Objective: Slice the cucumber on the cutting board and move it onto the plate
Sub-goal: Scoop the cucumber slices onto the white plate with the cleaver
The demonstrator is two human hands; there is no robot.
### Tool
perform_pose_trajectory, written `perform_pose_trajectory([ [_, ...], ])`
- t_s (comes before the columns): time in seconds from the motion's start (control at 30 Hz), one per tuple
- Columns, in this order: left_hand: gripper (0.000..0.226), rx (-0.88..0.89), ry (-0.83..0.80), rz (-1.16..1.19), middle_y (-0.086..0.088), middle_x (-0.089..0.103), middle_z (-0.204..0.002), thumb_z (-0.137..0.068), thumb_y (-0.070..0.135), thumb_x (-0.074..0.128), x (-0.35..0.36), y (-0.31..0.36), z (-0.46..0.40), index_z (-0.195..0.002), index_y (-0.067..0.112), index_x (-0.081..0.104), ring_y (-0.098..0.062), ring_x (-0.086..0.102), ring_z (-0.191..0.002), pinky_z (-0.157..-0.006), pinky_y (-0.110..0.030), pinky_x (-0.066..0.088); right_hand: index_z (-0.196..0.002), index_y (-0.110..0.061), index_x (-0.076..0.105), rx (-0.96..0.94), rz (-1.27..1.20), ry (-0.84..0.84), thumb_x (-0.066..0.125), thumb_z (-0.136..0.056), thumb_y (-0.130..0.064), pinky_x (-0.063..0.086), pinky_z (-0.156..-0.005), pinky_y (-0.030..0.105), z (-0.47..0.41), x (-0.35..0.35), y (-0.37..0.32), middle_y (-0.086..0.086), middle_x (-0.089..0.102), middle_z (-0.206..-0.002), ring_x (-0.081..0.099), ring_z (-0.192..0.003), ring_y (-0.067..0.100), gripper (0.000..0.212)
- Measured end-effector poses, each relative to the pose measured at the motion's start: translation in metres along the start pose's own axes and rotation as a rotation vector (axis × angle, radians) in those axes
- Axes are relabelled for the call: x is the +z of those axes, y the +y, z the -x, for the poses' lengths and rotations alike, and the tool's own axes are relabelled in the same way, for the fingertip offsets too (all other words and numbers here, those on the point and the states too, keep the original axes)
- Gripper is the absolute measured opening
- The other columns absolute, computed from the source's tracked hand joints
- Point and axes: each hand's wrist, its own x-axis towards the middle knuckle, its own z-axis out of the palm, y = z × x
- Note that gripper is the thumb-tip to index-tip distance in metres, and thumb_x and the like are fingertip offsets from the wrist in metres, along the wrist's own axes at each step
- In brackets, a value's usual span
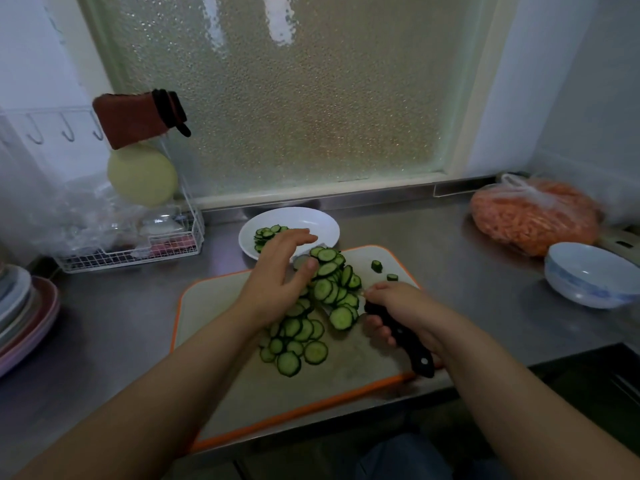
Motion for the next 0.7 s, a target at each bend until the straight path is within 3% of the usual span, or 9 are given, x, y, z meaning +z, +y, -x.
perform_pose_trajectory([
  [0.1,0.051,0.125,-0.059,-0.046,0.005,0.053,-0.129,-0.091,0.057,0.040,0.001,0.007,-0.012,-0.123,0.021,0.055,-0.011,0.042,-0.126,-0.106,-0.034,0.032,-0.073,-0.016,0.042,0.013,0.038,0.015,0.036,-0.101,-0.023,0.031,-0.034,0.014,-0.016,0.001,-0.020,0.002,0.042,-0.052,0.037,-0.031,0.010,0.029],
  [0.2,0.046,0.078,-0.102,-0.054,0.007,0.056,-0.124,-0.089,0.052,0.044,0.007,0.000,-0.033,-0.121,0.021,0.057,-0.010,0.045,-0.121,-0.104,-0.035,0.034,-0.068,-0.014,0.044,0.023,0.088,0.030,0.040,-0.097,-0.020,0.032,-0.035,0.014,-0.044,0.006,-0.046,0.002,0.043,-0.052,0.037,-0.033,0.011,0.030],
  [0.37,0.061,0.007,-0.259,-0.400,0.001,0.050,-0.131,-0.080,0.059,0.034,0.013,-0.047,-0.076,-0.127,0.023,0.049,-0.020,0.043,-0.122,-0.101,-0.040,0.034,-0.070,-0.011,0.046,0.089,0.145,0.018,0.038,-0.098,-0.012,0.033,-0.034,0.012,-0.094,0.017,-0.082,0.003,0.041,-0.054,0.037,-0.032,0.010,0.029],
  [0.7,0.048,-0.074,-0.320,-0.391,0.001,0.051,-0.123,-0.089,0.053,0.027,0.028,-0.108,-0.120,-0.121,0.026,0.050,-0.023,0.046,-0.111,-0.097,-0.038,0.037,-0.065,-0.011,0.042,0.067,0.163,0.032,0.031,-0.099,-0.013,0.031,-0.034,0.010,-0.141,0.027,-0.108,0.001,0.038,-0.039,0.033,-0.024,0.008,0.035],
])
